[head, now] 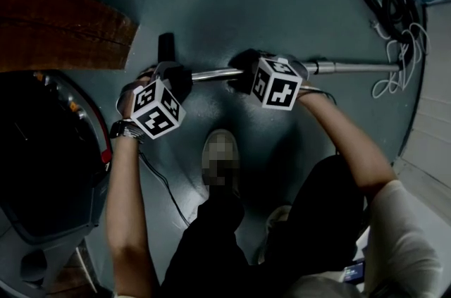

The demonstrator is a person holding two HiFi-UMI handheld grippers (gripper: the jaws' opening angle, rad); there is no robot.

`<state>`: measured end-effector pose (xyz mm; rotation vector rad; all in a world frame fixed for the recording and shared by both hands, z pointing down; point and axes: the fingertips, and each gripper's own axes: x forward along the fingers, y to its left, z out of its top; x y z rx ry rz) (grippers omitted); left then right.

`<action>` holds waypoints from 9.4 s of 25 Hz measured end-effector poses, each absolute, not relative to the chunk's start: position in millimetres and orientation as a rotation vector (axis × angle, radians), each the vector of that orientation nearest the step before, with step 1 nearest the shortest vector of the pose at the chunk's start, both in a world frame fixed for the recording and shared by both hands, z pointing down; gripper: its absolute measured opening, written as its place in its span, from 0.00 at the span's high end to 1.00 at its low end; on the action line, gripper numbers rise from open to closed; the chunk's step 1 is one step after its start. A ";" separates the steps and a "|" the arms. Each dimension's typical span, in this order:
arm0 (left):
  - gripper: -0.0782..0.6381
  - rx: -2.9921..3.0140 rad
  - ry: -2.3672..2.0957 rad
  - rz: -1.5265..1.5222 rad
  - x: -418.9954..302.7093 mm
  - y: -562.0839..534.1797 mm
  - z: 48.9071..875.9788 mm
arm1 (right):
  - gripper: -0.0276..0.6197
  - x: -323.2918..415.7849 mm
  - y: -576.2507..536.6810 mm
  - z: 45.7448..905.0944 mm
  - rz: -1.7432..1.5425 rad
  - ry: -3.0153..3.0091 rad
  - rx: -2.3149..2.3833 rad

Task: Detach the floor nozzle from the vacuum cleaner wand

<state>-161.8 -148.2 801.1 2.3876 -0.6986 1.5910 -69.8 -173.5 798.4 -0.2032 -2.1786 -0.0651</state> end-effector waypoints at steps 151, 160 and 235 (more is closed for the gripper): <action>0.64 2.619 -0.704 1.330 -159.6 -117.0 764.6 | 0.75 -19.4 -165.4 783.3 -0.263 -2.127 -0.317; 0.64 2.545 -0.608 1.228 -159.2 -114.9 765.8 | 0.75 -19.1 -161.7 786.8 -0.267 -2.124 -0.335; 0.67 2.383 -0.649 1.579 -209.6 -64.0 804.0 | 0.76 13.7 -165.3 820.4 -0.201 -1.988 -0.353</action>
